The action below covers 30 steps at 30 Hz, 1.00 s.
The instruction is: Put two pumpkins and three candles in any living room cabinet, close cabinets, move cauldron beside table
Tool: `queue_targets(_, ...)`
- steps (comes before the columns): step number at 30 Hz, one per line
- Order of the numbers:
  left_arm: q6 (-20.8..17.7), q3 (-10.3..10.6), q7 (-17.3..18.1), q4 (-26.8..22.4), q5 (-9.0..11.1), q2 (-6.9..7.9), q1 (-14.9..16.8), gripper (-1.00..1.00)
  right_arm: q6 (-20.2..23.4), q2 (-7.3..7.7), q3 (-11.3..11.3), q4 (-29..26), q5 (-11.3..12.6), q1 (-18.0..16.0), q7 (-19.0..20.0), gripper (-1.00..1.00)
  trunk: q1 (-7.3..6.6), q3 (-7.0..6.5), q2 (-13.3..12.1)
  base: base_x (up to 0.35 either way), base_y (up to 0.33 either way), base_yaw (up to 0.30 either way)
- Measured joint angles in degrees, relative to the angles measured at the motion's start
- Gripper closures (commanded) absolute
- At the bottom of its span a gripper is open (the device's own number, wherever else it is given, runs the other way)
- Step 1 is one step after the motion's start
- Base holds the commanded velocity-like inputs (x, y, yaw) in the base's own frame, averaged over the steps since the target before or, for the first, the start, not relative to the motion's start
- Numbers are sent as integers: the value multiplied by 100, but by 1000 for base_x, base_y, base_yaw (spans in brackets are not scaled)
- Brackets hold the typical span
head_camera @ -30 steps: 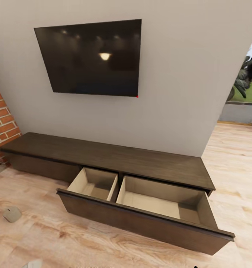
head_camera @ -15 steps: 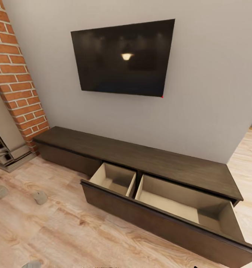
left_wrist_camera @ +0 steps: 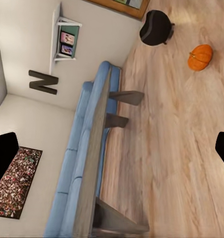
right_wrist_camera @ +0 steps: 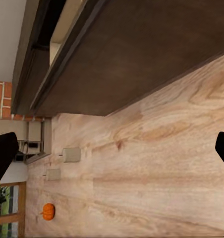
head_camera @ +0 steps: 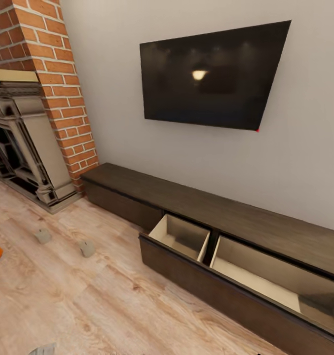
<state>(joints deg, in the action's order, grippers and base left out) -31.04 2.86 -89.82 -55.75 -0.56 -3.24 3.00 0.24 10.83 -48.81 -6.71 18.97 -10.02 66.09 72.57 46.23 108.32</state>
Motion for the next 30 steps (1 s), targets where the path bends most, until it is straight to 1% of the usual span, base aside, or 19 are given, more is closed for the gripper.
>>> queue_targets(5, 0, 0, 0, 0, 0, 0, -1, -100, 0, -4, 20, -13, -3, 0, -113, -100, 0, 0, 0, 0, 171, 291)
queue_targets(10, -5, -11, 1, 0, 11, 1, 2, -100, 0, -9, 63, -16, -5, 0, -143, -100, 0, 0, 0, 0, 44, 292)
queue_targets(16, -1, -8, 1, 2, 8, -2, 4, -100, -3, -54, 90, -29, -6, 1, -166, -100, -131, -107, -239, 0, 8, 291)
queue_targets(19, 1, -11, 1, 3, 13, -5, 4, -100, -7, -91, 171, -41, -2, 1, -276, -100, -197, -161, -360, 0, 2, 292)
queue_targets(21, 1, -14, 1, 30, 14, -7, 4, -100, -101, -126, 283, -45, 7, -2, -728, -100, -241, -197, -440, 0, 1, 292)
queue_targets(22, 3, -15, 1, 38, 15, -7, 4, -100, -141, -153, 314, -48, 10, -3, -879, -100, -263, -215, -480, 0, 0, 292)
queue_targets(24, 6, -16, 1, 94, 15, -13, 6, -100, -235, -306, 500, -64, 11, -11, -1575, -100, -307, -251, -560, 0, 0, 292)
queue_targets(25, 7, -16, 1, 110, 15, -14, 7, -100, -251, -345, 566, -79, 10, -17, -1787, -100, -329, -269, -600, 0, 0, 292)
queue_targets(26, 6, -16, 1, 131, 15, -15, 9, -100, -272, -421, 754, -124, -16, -26, -2238, -100, -351, -287, -640, 0, 0, 292)
queue_targets(27, 4, -16, 1, 144, 14, -16, 11, -100, -292, -511, 989, -213, -45, -37, -2732, -100, -373, -305, -681, 0, 0, 292)
queue_targets(29, 3, -13, 2, 153, 16, -17, 12, -100, -307, -627, 1248, -360, -66, -47, -3271, -100, -417, -341, -761, 0, 0, 291)
queue_targets(30, -1, -11, 2, 159, 23, -19, 12, -100, -317, -770, 1516, -549, -88, -55, -3832, -100, -439, -359, -801, 0, 0, 291)
